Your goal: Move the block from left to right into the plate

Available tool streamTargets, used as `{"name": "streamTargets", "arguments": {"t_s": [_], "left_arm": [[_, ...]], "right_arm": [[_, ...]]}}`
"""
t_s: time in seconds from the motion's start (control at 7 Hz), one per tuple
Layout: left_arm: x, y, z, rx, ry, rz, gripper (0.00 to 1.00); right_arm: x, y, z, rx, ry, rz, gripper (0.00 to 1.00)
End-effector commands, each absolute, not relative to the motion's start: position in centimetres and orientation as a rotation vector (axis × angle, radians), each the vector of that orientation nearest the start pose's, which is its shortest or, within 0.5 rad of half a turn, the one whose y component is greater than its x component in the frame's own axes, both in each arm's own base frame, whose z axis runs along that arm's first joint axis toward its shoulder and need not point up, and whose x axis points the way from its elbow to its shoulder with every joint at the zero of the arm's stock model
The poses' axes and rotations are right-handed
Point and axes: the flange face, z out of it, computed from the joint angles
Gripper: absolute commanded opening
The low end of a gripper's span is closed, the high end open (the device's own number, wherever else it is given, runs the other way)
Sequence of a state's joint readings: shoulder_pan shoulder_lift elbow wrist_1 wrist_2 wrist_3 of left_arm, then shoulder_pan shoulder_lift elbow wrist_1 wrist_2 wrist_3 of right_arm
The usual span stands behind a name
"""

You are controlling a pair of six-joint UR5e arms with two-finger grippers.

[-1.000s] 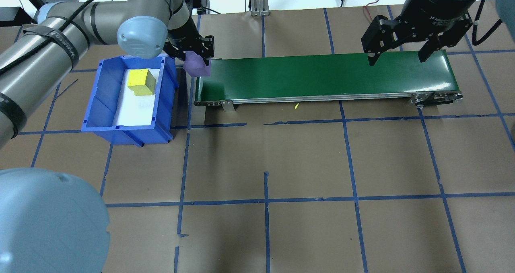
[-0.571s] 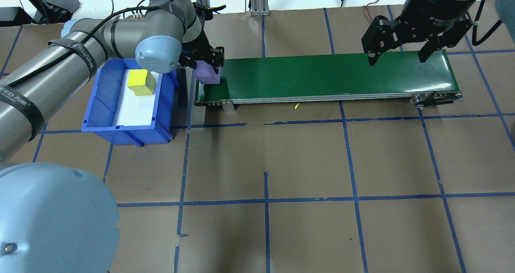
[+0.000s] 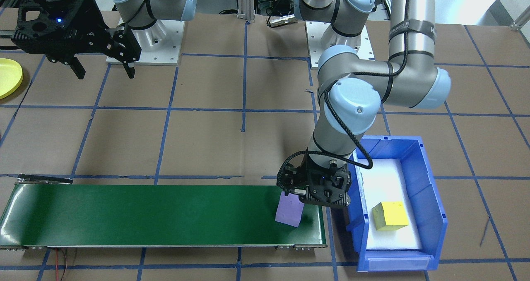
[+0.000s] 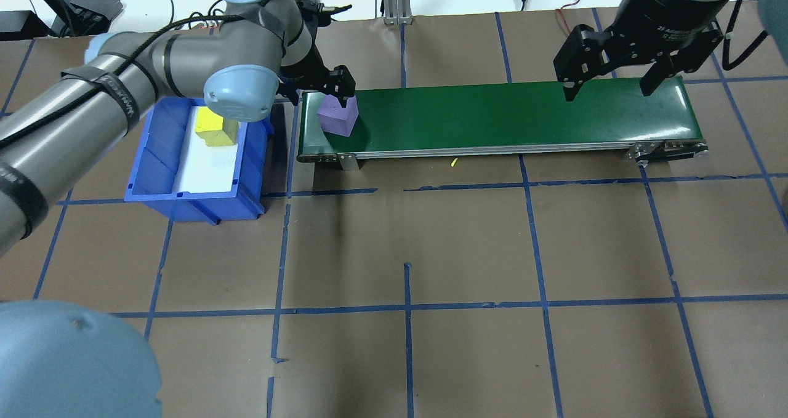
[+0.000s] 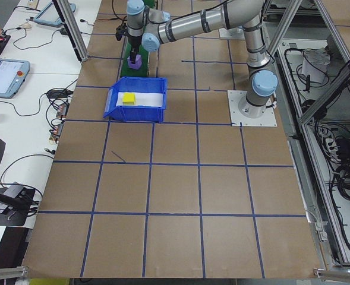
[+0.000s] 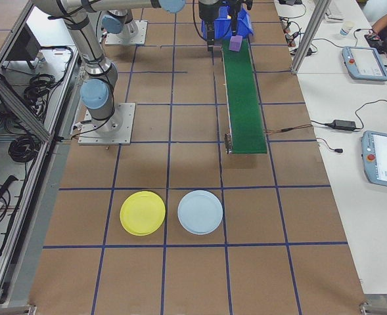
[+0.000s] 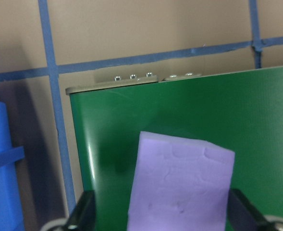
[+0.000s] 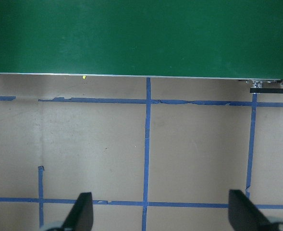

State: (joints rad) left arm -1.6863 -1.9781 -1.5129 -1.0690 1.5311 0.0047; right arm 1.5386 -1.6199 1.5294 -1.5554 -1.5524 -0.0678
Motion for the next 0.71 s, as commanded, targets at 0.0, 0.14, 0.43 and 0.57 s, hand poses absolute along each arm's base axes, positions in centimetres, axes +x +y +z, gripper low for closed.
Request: {"name": "streamTargets", "arguments": {"t_s": [0.0, 0.14, 0.43, 0.57], "left_arm": [[-12.7, -62.5, 38.2, -0.003, 3.140, -0.181, 1.00], [-8.3, -62.9, 38.1, -0.104, 3.138, -0.145, 1.00], [-3.1, -64.2, 35.5, 0.016, 3.131, -0.086, 1.00], [0.5, -65.2, 33.0, -0.033, 3.147, -0.039, 1.00]], "right_arm": [[12.0, -48.1, 53.0, -0.059, 3.124, -0.116, 1.00], [11.7, -48.3, 53.4, -0.061, 3.125, -0.128, 1.00], [11.4, -48.5, 53.3, -0.125, 3.126, -0.129, 1.00], [11.2, -48.5, 53.3, -0.223, 3.133, -0.128, 1.00]]}}
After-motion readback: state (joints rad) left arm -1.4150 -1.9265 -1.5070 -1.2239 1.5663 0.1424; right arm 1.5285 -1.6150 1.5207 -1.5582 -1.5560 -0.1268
